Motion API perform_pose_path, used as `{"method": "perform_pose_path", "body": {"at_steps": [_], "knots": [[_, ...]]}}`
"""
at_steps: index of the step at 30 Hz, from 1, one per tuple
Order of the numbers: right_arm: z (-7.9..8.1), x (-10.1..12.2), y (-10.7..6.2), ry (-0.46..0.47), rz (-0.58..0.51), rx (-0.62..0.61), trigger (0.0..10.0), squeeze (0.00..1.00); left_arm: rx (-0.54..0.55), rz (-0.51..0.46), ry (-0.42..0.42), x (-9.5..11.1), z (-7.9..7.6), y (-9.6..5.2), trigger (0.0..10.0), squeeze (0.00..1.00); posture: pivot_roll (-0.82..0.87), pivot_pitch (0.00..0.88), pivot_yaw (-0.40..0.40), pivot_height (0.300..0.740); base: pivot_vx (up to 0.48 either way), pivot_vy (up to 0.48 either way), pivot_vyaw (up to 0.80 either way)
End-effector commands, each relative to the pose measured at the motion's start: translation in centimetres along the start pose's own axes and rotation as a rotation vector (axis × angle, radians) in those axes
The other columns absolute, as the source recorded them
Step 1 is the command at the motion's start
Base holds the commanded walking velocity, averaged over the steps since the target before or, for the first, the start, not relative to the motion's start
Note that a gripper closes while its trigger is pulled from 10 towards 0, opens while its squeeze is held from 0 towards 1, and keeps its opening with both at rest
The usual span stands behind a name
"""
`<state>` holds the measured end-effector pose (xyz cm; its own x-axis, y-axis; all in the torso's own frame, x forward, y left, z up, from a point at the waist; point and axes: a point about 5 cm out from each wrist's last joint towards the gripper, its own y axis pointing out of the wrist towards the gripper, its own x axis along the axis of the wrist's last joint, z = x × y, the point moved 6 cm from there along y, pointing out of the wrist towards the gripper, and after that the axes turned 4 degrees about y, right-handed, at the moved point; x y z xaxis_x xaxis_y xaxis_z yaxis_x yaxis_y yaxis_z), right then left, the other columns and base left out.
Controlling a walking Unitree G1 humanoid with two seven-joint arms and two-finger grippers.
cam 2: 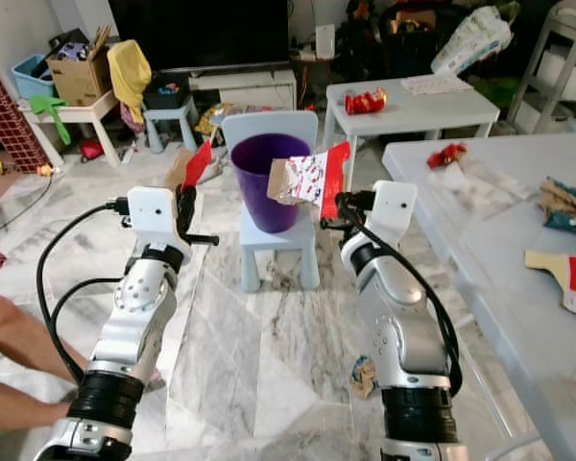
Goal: Picking trash to rubbish bin
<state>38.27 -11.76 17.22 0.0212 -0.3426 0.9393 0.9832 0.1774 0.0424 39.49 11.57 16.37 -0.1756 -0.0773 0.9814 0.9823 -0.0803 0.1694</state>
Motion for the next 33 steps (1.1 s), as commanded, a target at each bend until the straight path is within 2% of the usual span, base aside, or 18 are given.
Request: {"method": "perform_pose_path", "body": {"at_steps": [1, 12, 21, 33], "knots": [[0.27, 0.74, 0.03, -0.013, -0.023, 0.007, 10.0, 0.0, 0.004, -0.003, 0.0, 0.26, 0.27, 0.04, 10.0, 0.0, -0.12, 0.0, 0.012, 0.74, 0.409, 0.0, 0.0], [0.45, 0.79, 0.08, -0.022, -0.023, 0.016, 10.0, 0.0, -0.007, 0.011, -0.01, -0.06, 0.05, 0.0, 10.0, 0.0, -0.12, 0.0, 0.008, 0.74, 0.416, 0.0, 0.0], [0.39, 0.82, 0.11, -0.021, -0.023, 0.017, 10.0, 0.0, -0.01, 0.017, -0.014, -0.23, -0.16, -0.03, 10.0, 0.0, -0.12, 0.0, 0.008, 0.74, 0.417, 0.0, 0.46], [0.33, 0.76, 0.12, -0.02, -0.02, 0.017, 10.0, 0.0, -0.015, 0.025, -0.017, -0.44, -0.32, 0.0, 10.0, 0.0, -0.12, 0.0, 0.003, 0.74, 0.418, 0.0, 0.0]]}}
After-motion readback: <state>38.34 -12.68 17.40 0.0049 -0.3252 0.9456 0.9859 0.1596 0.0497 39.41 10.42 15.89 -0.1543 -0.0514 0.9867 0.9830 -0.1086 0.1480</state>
